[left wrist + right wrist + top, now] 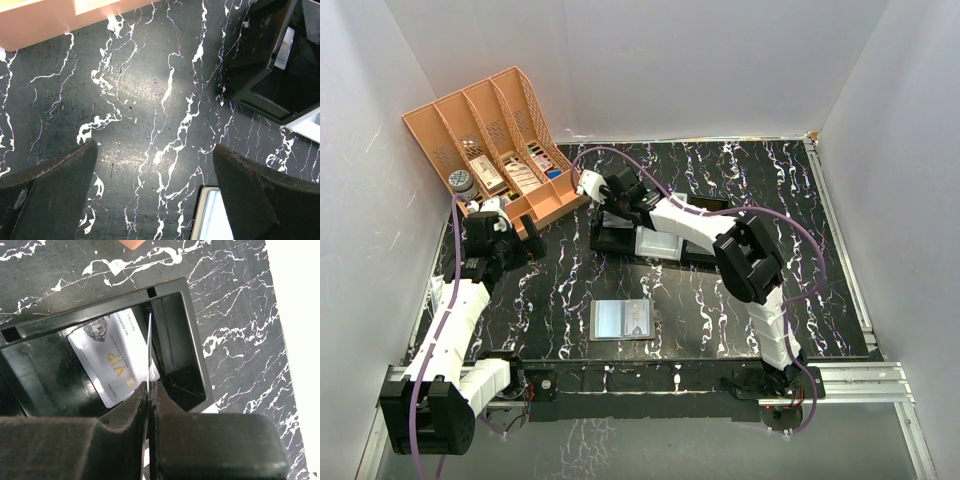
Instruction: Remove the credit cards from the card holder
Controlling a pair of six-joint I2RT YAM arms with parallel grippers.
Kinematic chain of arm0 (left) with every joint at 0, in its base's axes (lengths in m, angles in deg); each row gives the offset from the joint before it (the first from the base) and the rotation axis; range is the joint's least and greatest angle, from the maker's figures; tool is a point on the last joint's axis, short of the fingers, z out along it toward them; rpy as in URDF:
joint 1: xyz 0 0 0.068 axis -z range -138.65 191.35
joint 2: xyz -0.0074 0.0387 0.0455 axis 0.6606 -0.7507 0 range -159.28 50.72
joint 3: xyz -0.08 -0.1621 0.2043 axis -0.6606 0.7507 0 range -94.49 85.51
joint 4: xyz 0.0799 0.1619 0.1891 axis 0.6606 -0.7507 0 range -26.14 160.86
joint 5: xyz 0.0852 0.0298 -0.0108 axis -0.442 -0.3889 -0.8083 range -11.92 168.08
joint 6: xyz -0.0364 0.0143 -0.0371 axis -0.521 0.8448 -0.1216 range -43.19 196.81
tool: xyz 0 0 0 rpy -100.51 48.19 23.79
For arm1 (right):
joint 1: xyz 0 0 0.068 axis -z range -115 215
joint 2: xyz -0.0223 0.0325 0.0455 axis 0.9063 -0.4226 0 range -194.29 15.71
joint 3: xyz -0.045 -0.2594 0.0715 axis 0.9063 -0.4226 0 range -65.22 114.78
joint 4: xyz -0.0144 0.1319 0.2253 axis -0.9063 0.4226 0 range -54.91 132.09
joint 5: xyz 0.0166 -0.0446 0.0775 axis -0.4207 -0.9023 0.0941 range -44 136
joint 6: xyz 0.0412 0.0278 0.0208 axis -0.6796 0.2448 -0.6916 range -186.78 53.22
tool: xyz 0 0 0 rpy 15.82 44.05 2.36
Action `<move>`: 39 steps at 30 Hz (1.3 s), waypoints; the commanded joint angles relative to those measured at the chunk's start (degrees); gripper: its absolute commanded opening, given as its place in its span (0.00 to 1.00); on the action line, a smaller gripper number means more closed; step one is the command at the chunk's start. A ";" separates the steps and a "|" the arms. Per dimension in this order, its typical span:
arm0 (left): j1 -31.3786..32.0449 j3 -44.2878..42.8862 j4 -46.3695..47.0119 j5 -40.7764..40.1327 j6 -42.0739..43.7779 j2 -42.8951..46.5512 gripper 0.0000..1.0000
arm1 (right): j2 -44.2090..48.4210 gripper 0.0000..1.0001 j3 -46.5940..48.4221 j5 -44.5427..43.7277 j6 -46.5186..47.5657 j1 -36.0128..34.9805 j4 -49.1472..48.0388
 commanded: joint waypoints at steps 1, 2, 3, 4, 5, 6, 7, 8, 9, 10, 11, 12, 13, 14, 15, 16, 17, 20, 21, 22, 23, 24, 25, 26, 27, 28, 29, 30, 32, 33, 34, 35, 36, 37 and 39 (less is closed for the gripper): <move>-0.19 0.00 0.69 1.72 -0.34 0.70 0.99 | -2.01 0.00 3.08 -4.15 6.58 -1.08 -1.75; -0.16 -0.08 0.58 1.43 -0.36 0.75 0.99 | -2.32 0.00 3.20 -4.51 6.99 -1.14 -1.94; -0.18 -0.20 0.47 0.96 -0.49 0.78 0.99 | -2.67 0.00 3.42 -4.69 7.51 -1.15 -1.98; -0.20 -0.22 0.50 0.63 -0.54 0.76 0.99 | -2.94 0.00 3.57 -5.09 8.07 -1.23 -2.14; -0.20 -0.22 0.48 0.47 -0.54 0.67 0.99 | -3.16 0.00 3.46 -5.78 8.79 -1.39 -2.53; -0.16 -0.17 0.46 0.45 -0.61 0.52 0.99 | -3.28 0.00 3.05 -6.88 9.99 -1.46 -3.31; -0.20 -0.31 0.33 0.41 -0.69 0.29 0.99 | -3.29 0.00 2.41 -8.07 11.07 -1.62 -4.31; -0.14 -0.26 0.02 0.30 -0.90 0.19 0.99 | -3.29 0.00 1.71 -9.38 12.01 -1.72 -5.39; -0.20 -0.36 -0.47 0.20 -1.13 0.12 0.99 | -3.29 0.00 1.10 -10.44 12.74 -1.77 -6.24; -0.15 -0.58 -0.92 0.12 -1.15 0.27 0.99 | -3.29 0.00 0.58 -10.69 13.23 -1.80 -6.96; -0.14 -0.67 -1.27 -0.09 -1.16 0.46 0.99 | -3.29 0.00 0.20 -10.68 13.60 -1.82 -7.52; -0.19 -0.50 -1.27 -0.47 -1.16 1.01 0.99 | -3.48 0.00 0.07 -10.67 14.00 -1.79 -7.86; -0.18 -0.25 -0.98 -0.92 -1.22 1.44 0.99 | -3.86 0.00 0.28 -10.90 14.31 -1.94 -8.13; -0.15 -0.04 -0.66 -1.31 -1.31 1.75 0.99 | -4.29 0.00 0.53 -11.31 14.71 -2.09 -8.29; -0.15 0.06 -0.40 -1.84 -1.36 1.88 0.99 | -4.64 0.00 0.63 -11.47 15.29 -2.31 -8.31; -0.13 -0.02 -0.31 -2.10 -1.34 1.87 0.99 | -4.86 0.00 0.58 -11.58 15.77 -2.38 -8.57; -0.12 -0.11 -0.43 -2.29 -1.33 1.66 0.99 | -4.97 0.00 0.43 -11.50 16.07 -2.51 -8.79; -0.14 -0.49 -1.11 -2.76 -1.33 1.00 0.99 | -5.43 0.00 -0.05 -11.07 16.27 -2.56 -8.88; -0.14 -0.47 -1.30 -3.13 -1.33 0.91 0.99 | -5.55 0.00 -0.29 -10.94 16.37 -2.60 -8.84; -0.12 -0.57 -1.38 -3.44 -1.34 0.82 0.99 | -5.70 0.00 -0.49 -10.83 16.37 -2.60 -8.96; -0.13 -0.60 -1.44 -3.65 -1.33 0.81 0.99 | -5.70 0.00 -0.68 -10.75 16.42 -2.59 -9.01; -0.14 -0.56 -1.41 -3.72 -1.33 0.77 0.99 | -5.87 0.00 -0.70 -10.76 16.28 -2.68 -9.17; -0.13 -0.57 -1.33 -3.69 -1.33 0.76 0.99 | -5.85 0.00 -0.70 -10.58 16.01 -2.69 -9.19; -0.12 -0.50 -1.24 -3.60 -1.33 0.74 0.99 | -5.78 0.01 -0.70 -10.15 15.75 -2.79 -9.12; -0.18 -0.49 -1.27 -3.54 -1.33 0.65 0.99 | -5.80 0.01 -0.70 -9.67 15.73 -2.82 -8.95; -0.20 -0.45 -1.38 -3.63 -1.33 0.59 0.99 | -5.90 0.01 -0.66 -9.15 15.90 -2.83 -8.41; -0.20 -0.31 -1.44 -3.81 -1.27 0.25 0.99 | -5.99 0.01 -0.78 -8.52 16.12 -2.82 -8.07; -0.17 -0.28 -1.53 -3.78 -1.05 -0.20 0.99 | -6.09 0.01 -1.20 -8.51 16.31 -2.83 -8.73; -0.12 -0.99 -2.36 -3.69 -0.75 -1.77 0.99 | -6.23 0.02 -2.09 -9.22 16.50 -2.91 -9.88; -0.18 -1.41 -2.82 -3.64 -0.72 -2.65 0.99 | -6.32 0.01 -2.44 -9.38 16.68 -2.91 -10.11; -0.18 -1.63 -3.15 -3.60 -0.72 -3.39 0.99 | -6.45 0.02 -2.71 -9.43 16.81 -2.91 -10.41; -0.20 -1.75 -3.35 -3.54 -0.72 -3.90 0.99 | -6.50 0.02 -2.98 -9.35 16.86 -2.91 -10.62; -0.18 -1.85 -3.46 -3.51 -0.64 -4.28 0.99 | -6.54 0.02 -3.21 -9.17 16.98 -2.91 -10.70; -0.18 -1.98 -3.51 -3.40 -0.63 -4.48 0.99 | -6.67 0.02 -3.27 -9.11 16.99 -2.91 -10.84; -0.13 -1.88 -3.19 -2.57 -0.40 -4.44 0.99 | -6.88 0.03 -3.12 -8.98 16.63 -2.91 -10.86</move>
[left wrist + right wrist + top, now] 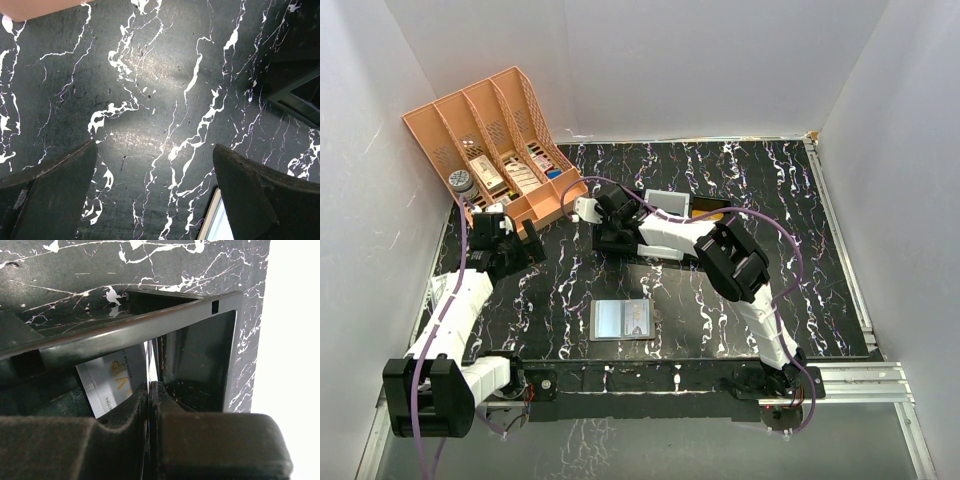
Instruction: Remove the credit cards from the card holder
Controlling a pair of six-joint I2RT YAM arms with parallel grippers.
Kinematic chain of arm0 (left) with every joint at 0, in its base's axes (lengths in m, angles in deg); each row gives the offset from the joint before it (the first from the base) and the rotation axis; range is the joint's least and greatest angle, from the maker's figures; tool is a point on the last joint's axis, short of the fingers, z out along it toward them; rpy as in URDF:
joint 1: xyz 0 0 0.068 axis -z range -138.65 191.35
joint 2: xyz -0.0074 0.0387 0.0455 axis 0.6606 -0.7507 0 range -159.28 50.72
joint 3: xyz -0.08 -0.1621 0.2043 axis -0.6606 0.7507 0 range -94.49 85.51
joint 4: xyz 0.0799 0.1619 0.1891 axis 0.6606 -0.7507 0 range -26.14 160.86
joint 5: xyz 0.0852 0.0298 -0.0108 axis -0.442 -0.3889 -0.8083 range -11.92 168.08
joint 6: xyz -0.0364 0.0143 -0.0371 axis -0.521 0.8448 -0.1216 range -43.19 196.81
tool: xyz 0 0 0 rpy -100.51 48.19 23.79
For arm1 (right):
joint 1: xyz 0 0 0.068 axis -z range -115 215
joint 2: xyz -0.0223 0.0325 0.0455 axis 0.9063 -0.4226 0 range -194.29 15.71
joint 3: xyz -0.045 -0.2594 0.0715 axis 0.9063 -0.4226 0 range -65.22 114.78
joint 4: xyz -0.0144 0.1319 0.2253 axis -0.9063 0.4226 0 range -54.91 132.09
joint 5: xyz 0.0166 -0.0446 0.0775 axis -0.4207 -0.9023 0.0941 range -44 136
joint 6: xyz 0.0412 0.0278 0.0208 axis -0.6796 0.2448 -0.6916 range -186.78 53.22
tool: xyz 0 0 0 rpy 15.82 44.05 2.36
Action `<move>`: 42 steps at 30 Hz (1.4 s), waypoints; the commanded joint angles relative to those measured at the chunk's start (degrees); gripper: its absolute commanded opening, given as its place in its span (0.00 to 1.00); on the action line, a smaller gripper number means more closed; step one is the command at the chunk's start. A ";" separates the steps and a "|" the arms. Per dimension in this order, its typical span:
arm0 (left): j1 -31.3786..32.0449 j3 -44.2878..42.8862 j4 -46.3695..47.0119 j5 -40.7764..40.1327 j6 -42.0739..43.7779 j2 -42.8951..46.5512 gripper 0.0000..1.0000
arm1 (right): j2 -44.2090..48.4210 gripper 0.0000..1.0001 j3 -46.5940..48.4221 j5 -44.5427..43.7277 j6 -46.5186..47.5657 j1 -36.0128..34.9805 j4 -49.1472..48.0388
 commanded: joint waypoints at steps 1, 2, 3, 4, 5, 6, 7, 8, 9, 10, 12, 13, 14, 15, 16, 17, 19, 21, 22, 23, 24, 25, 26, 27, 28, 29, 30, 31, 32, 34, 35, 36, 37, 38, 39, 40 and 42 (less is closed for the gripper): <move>-0.12 -1.64 -1.04 1.09 1.15 0.50 0.99 | -1.09 0.04 0.00 0.14 0.16 -0.14 -3.46; -0.14 -1.45 -0.87 1.49 1.30 0.76 0.99 | -1.10 0.05 0.01 0.33 -0.01 -0.14 -3.37; -0.12 -1.30 -0.68 1.73 1.42 0.91 0.99 | -1.04 0.06 0.01 0.38 -0.09 -0.14 -3.18; -0.15 -1.19 -0.51 2.00 1.49 1.15 0.99 | -0.88 0.09 -0.03 0.70 -0.25 -0.12 -3.04; -0.14 -1.08 -0.35 2.08 1.60 1.25 0.99 | -0.58 0.12 -0.18 0.89 -0.50 -0.14 -3.01; -0.20 -1.01 -0.26 2.24 1.67 1.38 0.99 | -0.34 0.14 -0.36 1.02 -0.52 -0.14 -2.90; -0.17 -1.01 -0.15 2.36 1.71 1.38 0.99 | -0.05 0.16 -0.53 1.25 -0.50 -0.12 -2.75; -0.20 -0.99 -0.04 2.51 1.71 1.34 0.99 | 0.26 0.19 -0.78 1.50 -0.30 -0.09 -2.75; -0.17 -1.04 0.01 2.67 1.79 1.16 0.99 | 0.48 0.21 -1.08 1.53 0.00 -0.04 -2.81; -0.20 -0.99 0.05 2.80 1.84 1.05 0.99 | 0.66 0.23 -1.27 1.49 0.25 -0.05 -2.83; -0.19 -1.10 0.06 3.06 1.98 0.83 0.99 | 0.90 0.26 -1.31 1.51 0.26 -0.05 -2.92; -0.20 -1.08 0.06 3.16 1.98 0.83 0.99 | 1.03 0.27 -1.31 1.79 0.25 -0.05 -2.78; -0.16 -1.13 0.06 3.25 2.02 0.79 0.99 | 1.20 0.30 -1.31 2.06 0.17 -0.05 -2.55; -0.18 -1.13 0.12 3.34 2.06 0.77 0.99 | 1.34 0.32 -1.24 2.22 0.03 -0.05 -2.37; -0.20 -1.07 0.10 3.35 2.06 0.77 0.99 | 1.47 0.34 -1.16 2.48 0.02 -0.05 -2.08; -0.15 -1.03 0.14 3.36 2.06 0.80 0.99 | 1.59 0.36 -1.01 2.85 -0.16 -0.05 -1.85; -0.13 -1.01 0.15 3.45 2.07 0.83 0.99 | 1.98 0.37 -0.62 3.08 -0.67 -0.05 -1.43; -0.20 -1.01 0.15 3.59 2.07 0.79 0.99 | 2.54 0.39 0.28 3.89 -1.99 -0.01 -1.03; -0.16 -1.01 0.20 3.66 2.07 0.77 0.99 | 2.89 0.40 0.95 4.41 -3.07 -0.05 -0.81; -0.14 -0.97 0.27 3.75 2.14 0.86 0.99 | 3.30 0.40 1.66 4.82 -3.94 -0.05 -0.62; -0.13 -0.99 0.36 3.79 2.20 0.91 0.99 | 3.82 0.40 2.18 5.13 -4.72 -0.05 -0.37; -0.18 -0.95 0.36 3.77 2.24 0.96 0.99 | 4.61 0.41 2.66 5.42 -5.62 -0.05 -0.26; -0.18 -0.93 0.46 3.84 2.24 0.98 0.99 | 5.99 0.41 2.76 5.49 -6.87 -0.05 -0.70; -0.16 -0.91 0.45 3.88 2.24 0.99 0.99 | 7.26 0.42 2.58 5.69 -8.07 -0.05 -1.36; -0.15 -0.91 0.46 3.88 2.24 1.03 0.99 | 8.88 0.42 2.10 6.21 -9.54 -0.03 -2.29; -0.18 -0.92 0.54 3.88 2.32 1.03 0.99 | 10.49 0.43 1.40 6.61 -10.92 -0.05 -3.07; -0.16 -0.88 0.62 4.07 2.33 1.03 0.99 | 12.47 0.43 0.36 7.21 -13.63 -0.05 -4.13; -0.18 -0.88 0.67 4.25 2.41 1.06 0.99 | 14.70 0.43 -1.24 7.61 -16.01 -0.05 -6.14; -0.16 -0.91 0.67 4.44 2.46 1.16 0.99 | 17.02 0.44 -3.33 7.24 -18.56 -0.05 -8.37; -0.15 -0.89 0.65 5.04 2.46 1.32 0.99 | 22.15 0.47 -8.88 5.04 -23.57 -0.05 -14.19; -0.19 -0.93 0.67 5.32 2.42 1.57 0.99 | 25.00 0.50 -12.42 3.14 -26.35 -0.05 -17.47; -0.20 -0.93 0.82 5.44 2.37 1.79 0.99 | 27.37 0.54 -15.60 0.87 -30.09 -0.05 -20.89; -0.18 -0.91 0.92 5.53 2.21 1.98 0.99 | 31.05 0.58 -19.30 -0.83 -33.57 -0.01 -23.81; -0.16 -0.94 1.00 5.41 2.04 2.17 0.99 | 33.99 0.65 -22.73 -2.74 -37.36 -0.05 -26.20; -0.20 -0.94 1.13 5.35 1.92 2.48 0.99 | 36.47 0.70 -25.64 -3.75 -42.15 -0.05 -26.25; -0.15 -0.89 1.18 5.30 1.89 2.72 0.99 | 38.56 0.74 -26.57 -3.39 -45.48 0.14 -24.10; -0.17 -0.83 1.38 6.05 1.80 3.05 0.99 | 41.91 0.84 -28.24 -0.79 -51.35 0.15 -17.78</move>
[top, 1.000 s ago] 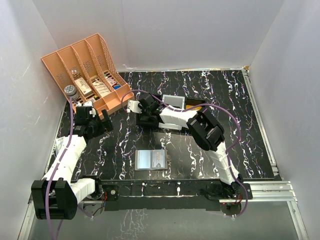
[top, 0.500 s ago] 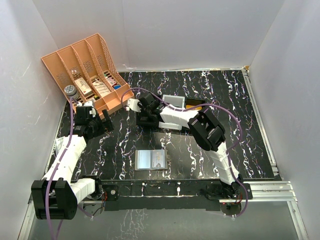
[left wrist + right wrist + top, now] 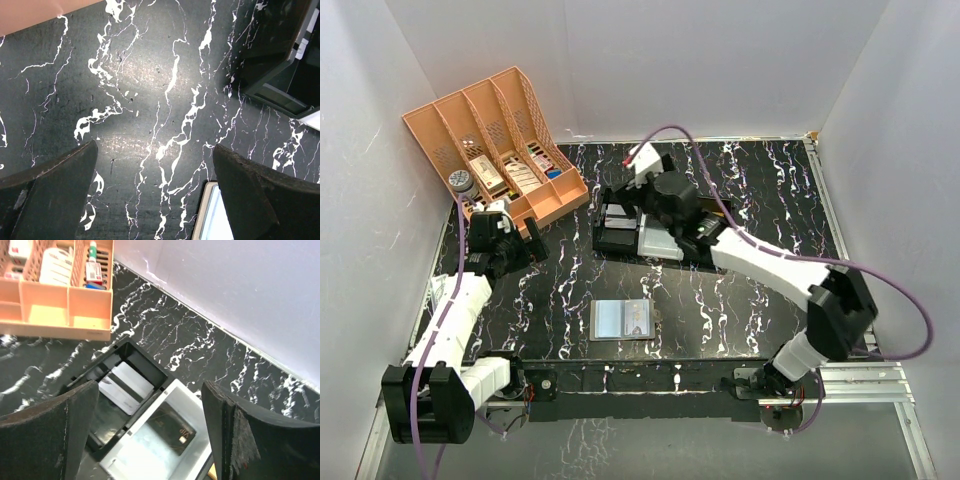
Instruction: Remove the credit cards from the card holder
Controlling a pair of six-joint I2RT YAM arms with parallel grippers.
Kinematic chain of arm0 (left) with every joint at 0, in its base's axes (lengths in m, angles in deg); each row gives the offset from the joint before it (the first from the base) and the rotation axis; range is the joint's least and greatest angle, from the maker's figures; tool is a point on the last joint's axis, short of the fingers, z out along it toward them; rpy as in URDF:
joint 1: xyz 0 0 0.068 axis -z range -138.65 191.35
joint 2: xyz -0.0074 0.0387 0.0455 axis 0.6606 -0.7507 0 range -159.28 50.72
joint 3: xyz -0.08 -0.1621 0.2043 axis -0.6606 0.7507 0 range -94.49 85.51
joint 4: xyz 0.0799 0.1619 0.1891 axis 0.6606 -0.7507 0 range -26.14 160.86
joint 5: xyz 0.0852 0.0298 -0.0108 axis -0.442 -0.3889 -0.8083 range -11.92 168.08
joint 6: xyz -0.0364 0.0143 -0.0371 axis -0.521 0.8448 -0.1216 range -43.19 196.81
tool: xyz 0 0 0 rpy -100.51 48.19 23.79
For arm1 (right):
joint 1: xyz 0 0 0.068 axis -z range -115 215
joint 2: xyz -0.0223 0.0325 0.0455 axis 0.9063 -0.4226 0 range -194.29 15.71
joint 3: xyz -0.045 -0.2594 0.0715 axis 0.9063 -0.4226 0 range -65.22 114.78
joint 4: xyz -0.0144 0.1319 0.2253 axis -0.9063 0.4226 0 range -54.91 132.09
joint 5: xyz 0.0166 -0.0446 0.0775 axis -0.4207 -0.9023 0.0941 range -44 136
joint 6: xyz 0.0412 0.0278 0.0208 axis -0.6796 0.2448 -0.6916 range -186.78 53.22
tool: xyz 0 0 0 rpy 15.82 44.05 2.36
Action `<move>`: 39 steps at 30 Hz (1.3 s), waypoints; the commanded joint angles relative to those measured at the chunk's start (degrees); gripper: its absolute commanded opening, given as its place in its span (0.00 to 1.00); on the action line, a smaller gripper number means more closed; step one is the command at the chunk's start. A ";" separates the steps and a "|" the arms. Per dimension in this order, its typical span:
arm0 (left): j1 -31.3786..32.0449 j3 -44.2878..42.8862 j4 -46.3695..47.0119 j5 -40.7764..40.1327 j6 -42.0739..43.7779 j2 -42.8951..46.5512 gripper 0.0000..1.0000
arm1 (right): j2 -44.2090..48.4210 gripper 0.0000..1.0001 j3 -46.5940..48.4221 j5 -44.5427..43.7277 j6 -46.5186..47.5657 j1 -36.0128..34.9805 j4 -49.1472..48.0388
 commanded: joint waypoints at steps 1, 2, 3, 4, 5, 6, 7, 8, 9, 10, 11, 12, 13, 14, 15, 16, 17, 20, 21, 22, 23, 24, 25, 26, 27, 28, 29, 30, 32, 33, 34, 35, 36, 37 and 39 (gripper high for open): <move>-0.16 -0.71 0.75 3.16 0.54 2.18 0.99 | 6.93 0.86 -4.67 0.58 -20.28 0.27 2.28; -0.15 -0.24 1.43 6.36 1.40 2.17 0.99 | 8.47 0.87 -5.62 3.43 -23.42 0.28 4.42; -0.19 0.16 2.54 10.82 2.19 2.15 0.99 | 10.43 0.89 -7.10 7.06 -26.04 0.23 5.54; -0.22 0.56 3.48 14.53 2.48 1.96 0.99 | 12.52 0.92 -9.03 11.58 -28.51 0.23 5.55; -0.23 0.80 4.05 17.93 2.21 1.90 0.99 | 14.51 0.94 -11.32 15.16 -30.69 0.27 4.82; -0.20 1.27 4.72 20.71 1.25 1.94 0.99 | 16.76 0.95 -14.11 17.22 -33.22 0.26 3.71; -0.18 1.58 5.16 23.67 0.08 2.11 0.99 | 18.80 0.94 -16.92 18.53 -37.26 0.20 2.23; -0.20 1.92 5.56 26.50 -1.02 2.50 0.99 | 21.68 0.92 -20.13 19.24 -41.20 0.20 0.85; -0.21 2.41 6.52 28.95 -2.54 3.11 0.99 | 23.66 0.91 -23.15 19.99 -44.86 0.25 -0.37; -0.18 3.17 7.90 31.46 -4.10 3.95 0.99 | 25.31 0.91 -25.53 20.32 -49.83 0.26 -0.76; -0.13 4.15 9.61 33.68 -6.81 4.74 0.99 | 26.86 0.91 -27.77 20.46 -53.51 0.23 -0.67; -0.10 5.16 11.55 35.71 -8.93 5.42 0.98 | 28.18 0.91 -29.79 20.86 -57.04 0.26 -0.75; -0.06 6.12 13.90 37.67 -10.83 6.12 0.97 | 29.29 0.90 -32.22 21.84 -60.38 0.23 -1.62; 0.14 7.02 15.36 39.12 -12.36 6.38 0.96 | 30.11 0.89 -34.79 23.91 -62.73 0.25 -3.91; 0.46 7.61 15.72 39.91 -13.21 6.45 0.94 | 30.51 0.87 -37.04 26.83 -65.57 0.25 -5.99; 0.86 7.88 15.29 40.22 -13.52 6.36 0.93 | 30.68 0.87 -38.65 28.16 -67.72 0.22 -7.13; 1.36 7.98 14.54 40.42 -13.40 6.15 0.91 | 30.77 0.86 -39.58 29.25 -69.53 0.19 -7.15; 3.55 9.04 15.17 41.30 -14.28 5.59 0.91 | 30.34 0.84 -41.54 32.09 -73.84 0.28 -6.17; 4.65 9.56 15.92 42.11 -14.90 4.77 0.91 | 29.97 0.81 -42.07 33.00 -75.12 0.26 -5.75; 6.03 9.00 15.18 42.56 -14.94 3.66 0.90 | 29.43 0.79 -42.30 33.94 -76.16 0.26 -4.69; 7.97 8.25 14.49 42.56 -14.85 2.55 0.89 | 29.07 0.76 -42.29 34.28 -76.13 0.28 -3.20; 10.54 7.72 14.30 41.74 -14.85 1.84 0.88 | 28.83 0.73 -42.62 34.65 -76.06 0.22 -2.63; 13.53 7.22 13.90 39.79 -14.66 1.23 0.87 | 28.63 0.70 -43.17 35.33 -76.53 0.22 -2.67; 16.24 6.54 13.13 37.27 -14.53 0.78 0.87 | 28.26 0.67 -43.54 35.52 -76.88 0.23 -2.83; 18.76 5.99 12.09 34.98 -14.56 0.52 0.87 | 27.77 0.64 -43.40 35.28 -76.84 0.18 -2.21; 21.21 5.65 11.21 32.44 -14.97 0.47 0.87 | 27.08 0.60 -42.78 35.13 -76.20 0.21 -0.99; 22.05 5.68 10.69 30.33 -15.82 0.76 0.88 | 25.79 0.58 -41.42 34.77 -74.78 0.27 1.04; 22.98 5.95 10.66 28.77 -16.87 1.26 0.88 | 23.51 0.55 -39.07 33.97 -71.79 0.28 4.75; 24.14 6.33 10.83 27.34 -18.62 2.36 0.87 | 19.10 0.50 -32.85 33.63 -66.47 0.38 12.85; 24.52 6.25 10.33 26.44 -19.09 2.76 0.87 | 17.04 0.48 -30.76 34.72 -65.12 0.40 14.77; 25.03 6.47 10.33 25.75 -19.73 3.12 0.87 | 15.37 0.43 -29.54 36.69 -64.94 0.29 15.13; 25.68 7.19 11.35 25.50 -20.53 3.62 0.87 | 14.12 0.40 -28.86 38.31 -64.88 0.36 15.01; 26.34 8.19 13.11 25.55 -21.59 3.78 0.87 | 13.41 0.37 -28.76 39.42 -65.08 0.13 14.45; 26.88 9.30 15.08 25.76 -22.77 3.59 0.86 | 13.43 0.35 -28.90 39.33 -65.61 -0.09 14.28; 27.91 10.43 16.83 25.88 -23.74 2.36 0.85 | 14.80 0.36 -29.46 35.41 -66.82 -0.73 15.72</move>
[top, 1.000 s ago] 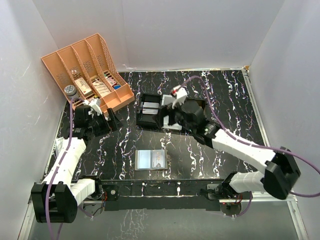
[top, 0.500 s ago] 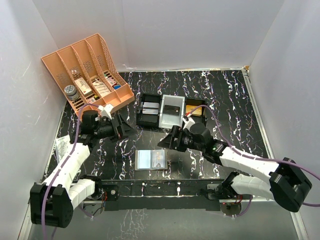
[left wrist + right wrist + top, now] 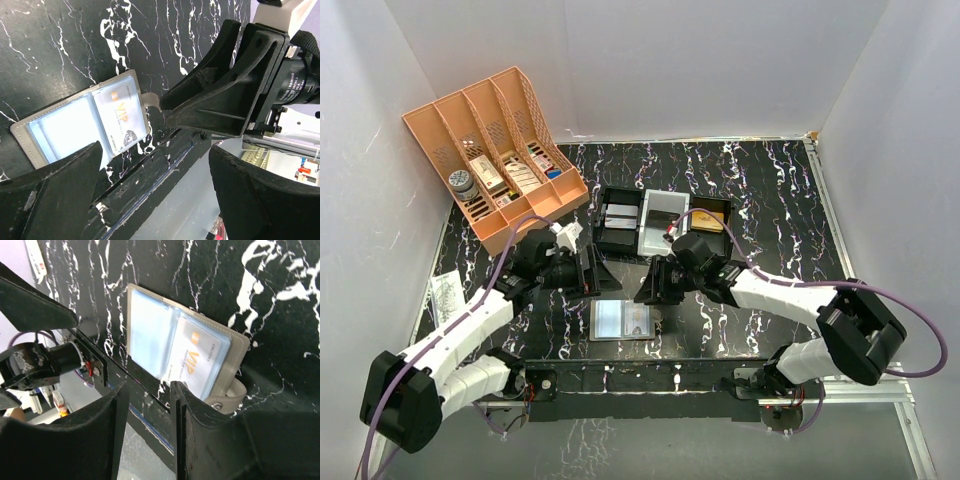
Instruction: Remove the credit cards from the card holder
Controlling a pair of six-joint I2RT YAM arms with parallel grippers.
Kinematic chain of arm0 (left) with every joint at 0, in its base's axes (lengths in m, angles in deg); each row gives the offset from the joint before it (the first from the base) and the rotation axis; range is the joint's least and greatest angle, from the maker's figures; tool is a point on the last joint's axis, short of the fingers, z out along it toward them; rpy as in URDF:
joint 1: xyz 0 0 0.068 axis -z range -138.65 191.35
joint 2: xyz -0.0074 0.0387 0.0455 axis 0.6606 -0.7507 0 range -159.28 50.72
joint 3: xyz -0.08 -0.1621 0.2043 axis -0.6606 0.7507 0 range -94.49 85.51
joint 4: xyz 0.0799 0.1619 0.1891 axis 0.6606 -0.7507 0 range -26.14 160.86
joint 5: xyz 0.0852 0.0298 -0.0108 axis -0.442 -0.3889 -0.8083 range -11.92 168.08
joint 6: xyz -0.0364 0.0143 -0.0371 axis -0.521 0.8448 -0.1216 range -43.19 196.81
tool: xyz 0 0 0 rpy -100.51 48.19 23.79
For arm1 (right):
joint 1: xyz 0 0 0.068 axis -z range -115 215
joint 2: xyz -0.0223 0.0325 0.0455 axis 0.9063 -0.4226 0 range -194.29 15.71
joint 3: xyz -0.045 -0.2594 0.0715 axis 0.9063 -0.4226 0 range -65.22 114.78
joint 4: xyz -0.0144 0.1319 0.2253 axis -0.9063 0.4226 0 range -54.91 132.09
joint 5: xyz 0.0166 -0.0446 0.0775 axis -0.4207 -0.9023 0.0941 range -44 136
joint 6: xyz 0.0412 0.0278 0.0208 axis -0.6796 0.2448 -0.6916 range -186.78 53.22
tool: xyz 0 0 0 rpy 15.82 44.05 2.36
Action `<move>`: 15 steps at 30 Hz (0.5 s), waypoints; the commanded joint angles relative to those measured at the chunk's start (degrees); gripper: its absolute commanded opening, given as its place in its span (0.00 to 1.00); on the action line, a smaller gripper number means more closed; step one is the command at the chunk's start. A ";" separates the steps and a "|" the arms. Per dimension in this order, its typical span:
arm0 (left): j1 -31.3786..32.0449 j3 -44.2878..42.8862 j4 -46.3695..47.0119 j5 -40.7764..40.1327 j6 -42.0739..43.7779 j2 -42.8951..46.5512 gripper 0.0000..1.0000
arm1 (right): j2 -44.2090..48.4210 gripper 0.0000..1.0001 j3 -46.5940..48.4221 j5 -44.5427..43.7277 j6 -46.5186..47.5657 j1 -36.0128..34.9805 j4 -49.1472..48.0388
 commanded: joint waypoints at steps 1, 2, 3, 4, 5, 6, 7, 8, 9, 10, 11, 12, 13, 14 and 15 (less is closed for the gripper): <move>2.52 1.86 2.82 -1.44 -4.14 -0.54 0.85 | 2.68 0.38 1.92 -3.68 1.17 -1.01 3.88; 3.12 1.74 2.71 -1.78 -3.97 -1.03 0.85 | 3.21 0.38 2.75 -5.73 2.40 -1.02 4.68; 3.80 1.92 3.14 -2.13 -3.71 -1.17 0.84 | 3.35 0.38 4.33 -7.31 5.23 -1.02 6.83; 4.47 2.44 4.09 -2.66 -3.69 -0.95 0.83 | 3.21 0.38 5.65 -8.44 7.02 -1.02 9.28; 4.97 3.12 5.15 -3.23 -3.96 -0.51 0.83 | 3.09 0.37 5.81 -8.76 7.68 -1.02 9.98; 5.45 3.95 6.81 -3.54 -4.66 -0.01 0.82 | 3.14 0.37 4.64 -7.79 7.68 -1.09 8.70; 5.86 4.80 8.73 -3.55 -5.59 0.40 0.80 | 3.15 0.36 3.02 -6.19 7.03 -1.10 6.53; 6.32 5.84 11.06 -3.27 -6.85 0.70 0.79 | 3.16 0.36 1.38 -4.40 5.90 -1.10 4.39; 6.80 6.54 13.05 -2.72 -7.80 0.75 0.78 | 3.27 0.36 -0.11 -3.62 4.50 -1.23 1.95; 6.96 6.63 13.60 -2.32 -7.58 0.87 0.77 | 3.59 0.36 -1.64 -3.39 3.63 -1.34 -0.55; 7.02 5.61 11.78 -2.99 -5.56 1.31 0.76 | 3.92 0.36 -2.78 -3.81 1.96 -1.36 -2.73; 7.02 4.32 9.03 -4.83 -2.92 2.27 0.75 | 4.09 0.36 -3.36 -4.53 0.69 -1.37 -3.95; 7.00 3.23 7.21 -6.75 -0.85 3.38 0.75 | 4.01 0.36 -3.50 -4.86 -0.05 -1.37 -4.60; 6.99 2.68 6.99 -7.74 0.55 4.23 0.75 | 3.76 0.35 -3.34 -4.55 -0.42 -1.43 -5.24; 6.99 2.53 7.82 -7.61 1.22 4.72 0.74 | 3.32 0.35 -3.38 -4.14 -0.66 -1.60 -6.22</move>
